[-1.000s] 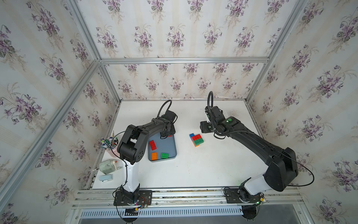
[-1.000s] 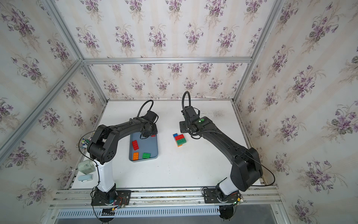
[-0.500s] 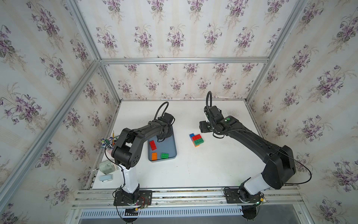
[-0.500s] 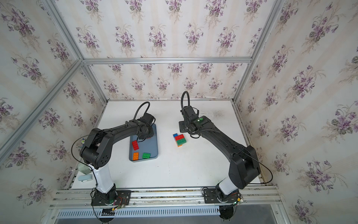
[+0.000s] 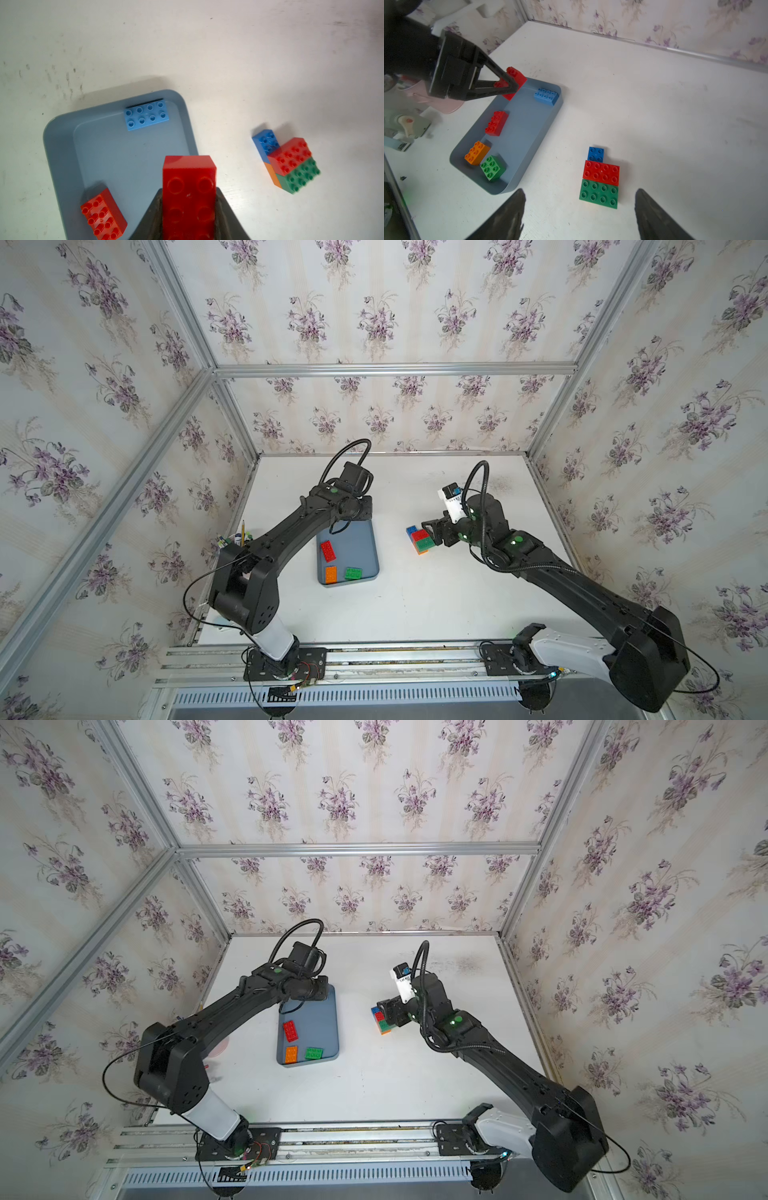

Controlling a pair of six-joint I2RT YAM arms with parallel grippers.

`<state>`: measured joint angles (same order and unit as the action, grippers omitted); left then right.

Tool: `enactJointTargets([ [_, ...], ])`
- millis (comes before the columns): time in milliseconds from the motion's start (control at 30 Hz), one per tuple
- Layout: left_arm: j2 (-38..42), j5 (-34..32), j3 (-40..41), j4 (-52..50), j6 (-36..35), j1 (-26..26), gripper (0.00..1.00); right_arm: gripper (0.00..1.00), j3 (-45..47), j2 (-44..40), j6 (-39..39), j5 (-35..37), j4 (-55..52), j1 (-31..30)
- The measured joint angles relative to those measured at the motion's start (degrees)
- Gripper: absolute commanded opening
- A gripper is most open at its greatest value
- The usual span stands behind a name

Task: Assemble a rectangle with lego
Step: Pick up the lego brick from the storage box.

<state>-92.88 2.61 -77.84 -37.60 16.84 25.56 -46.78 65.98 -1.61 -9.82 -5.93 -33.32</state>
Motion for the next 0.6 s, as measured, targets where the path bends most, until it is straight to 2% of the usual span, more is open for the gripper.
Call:
enactJointTargets([
  [167, 6.2, 4.3, 2.9, -0.6, -11.8, 3.4, 0.25, 0.81, -4.0, 1.6, 3.0, -2.3, 0.7, 0.0],
  [300, 12.9, 5.2, 10.9, 2.0, -22.1, 7.7, 0.26, 0.75, -12.3, 7.0, -1.4, -5.4, -3.6, 1.7],
  [400, 19.6, 6.9, 17.4, 6.0, -28.2, 8.6, 0.26, 0.68, -16.5, 11.3, -6.8, -11.3, -7.2, 6.7],
  [533, 28.5, 9.5, 25.9, 13.0, -34.7, 9.0, 0.26, 0.64, -12.9, 12.1, -17.3, -23.6, -7.3, 13.9],
  [600, 31.2, 10.9, 28.3, 15.3, -37.4, 9.3, 0.26, 0.64, -12.2, 12.1, -20.2, -28.1, -8.2, 14.8],
])
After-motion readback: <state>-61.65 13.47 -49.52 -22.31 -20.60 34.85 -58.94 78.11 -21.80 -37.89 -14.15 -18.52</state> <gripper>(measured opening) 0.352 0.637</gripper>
